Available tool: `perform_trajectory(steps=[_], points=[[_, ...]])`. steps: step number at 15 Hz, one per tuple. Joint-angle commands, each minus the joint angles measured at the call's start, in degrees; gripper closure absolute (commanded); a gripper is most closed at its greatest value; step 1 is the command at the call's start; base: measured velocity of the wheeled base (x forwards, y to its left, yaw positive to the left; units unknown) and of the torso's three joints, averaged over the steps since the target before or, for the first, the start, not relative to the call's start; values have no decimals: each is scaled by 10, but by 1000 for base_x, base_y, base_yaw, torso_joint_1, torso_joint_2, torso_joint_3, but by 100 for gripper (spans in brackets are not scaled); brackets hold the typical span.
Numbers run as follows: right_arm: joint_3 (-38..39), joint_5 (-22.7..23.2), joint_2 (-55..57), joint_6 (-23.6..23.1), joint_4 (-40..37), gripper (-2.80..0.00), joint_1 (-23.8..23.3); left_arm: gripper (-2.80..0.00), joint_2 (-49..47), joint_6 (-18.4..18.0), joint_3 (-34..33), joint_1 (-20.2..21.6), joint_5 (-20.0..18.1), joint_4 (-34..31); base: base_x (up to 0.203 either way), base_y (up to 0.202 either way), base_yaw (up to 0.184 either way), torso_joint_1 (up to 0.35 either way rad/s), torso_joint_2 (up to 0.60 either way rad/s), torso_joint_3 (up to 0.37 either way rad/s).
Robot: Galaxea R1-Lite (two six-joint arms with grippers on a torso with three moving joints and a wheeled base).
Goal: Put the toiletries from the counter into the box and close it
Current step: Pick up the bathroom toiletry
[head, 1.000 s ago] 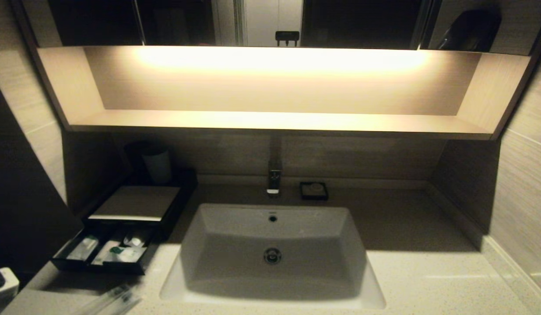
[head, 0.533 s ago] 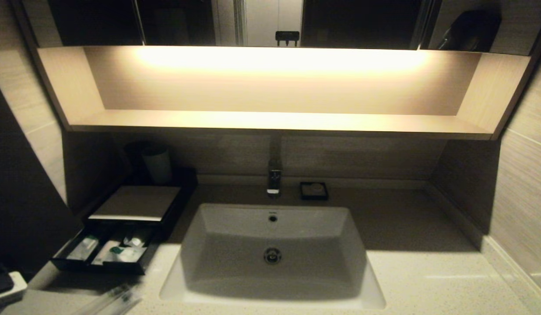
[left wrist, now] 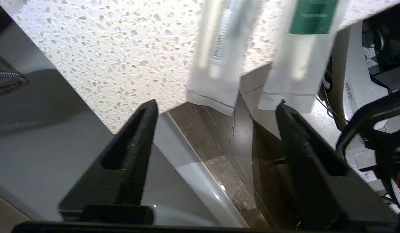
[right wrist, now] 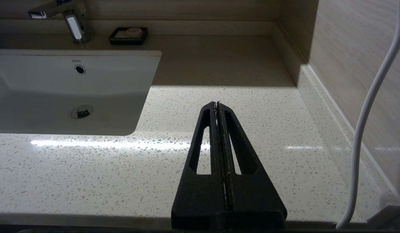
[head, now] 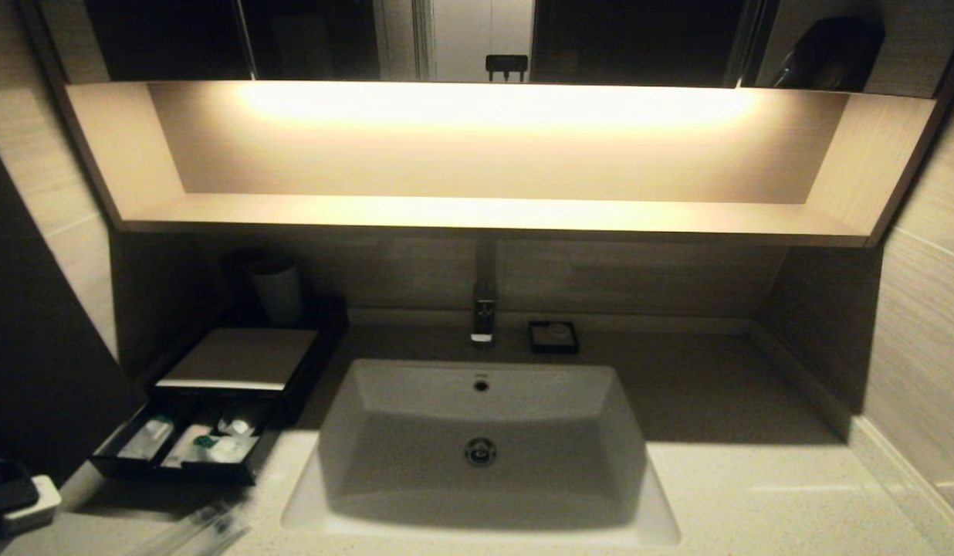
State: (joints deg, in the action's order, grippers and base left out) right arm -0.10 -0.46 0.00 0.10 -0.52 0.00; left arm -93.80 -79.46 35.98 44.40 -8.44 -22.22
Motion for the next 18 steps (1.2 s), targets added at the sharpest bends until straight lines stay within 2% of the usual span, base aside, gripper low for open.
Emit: perform_trajectory(steps=[1,11,18], points=[[0,0,0,0,0,0,0,-280,-19,-4,9,1,2,1,0,0,0,0,0,0],[0,0,0,0,0,0,0,-280,-73,-3,38,-21,3,5,0,0,0,0,0,0],[0,0,0,0,0,0,0,-280,-82,1,35,-41,3,8,0,0,0,0,0,0]])
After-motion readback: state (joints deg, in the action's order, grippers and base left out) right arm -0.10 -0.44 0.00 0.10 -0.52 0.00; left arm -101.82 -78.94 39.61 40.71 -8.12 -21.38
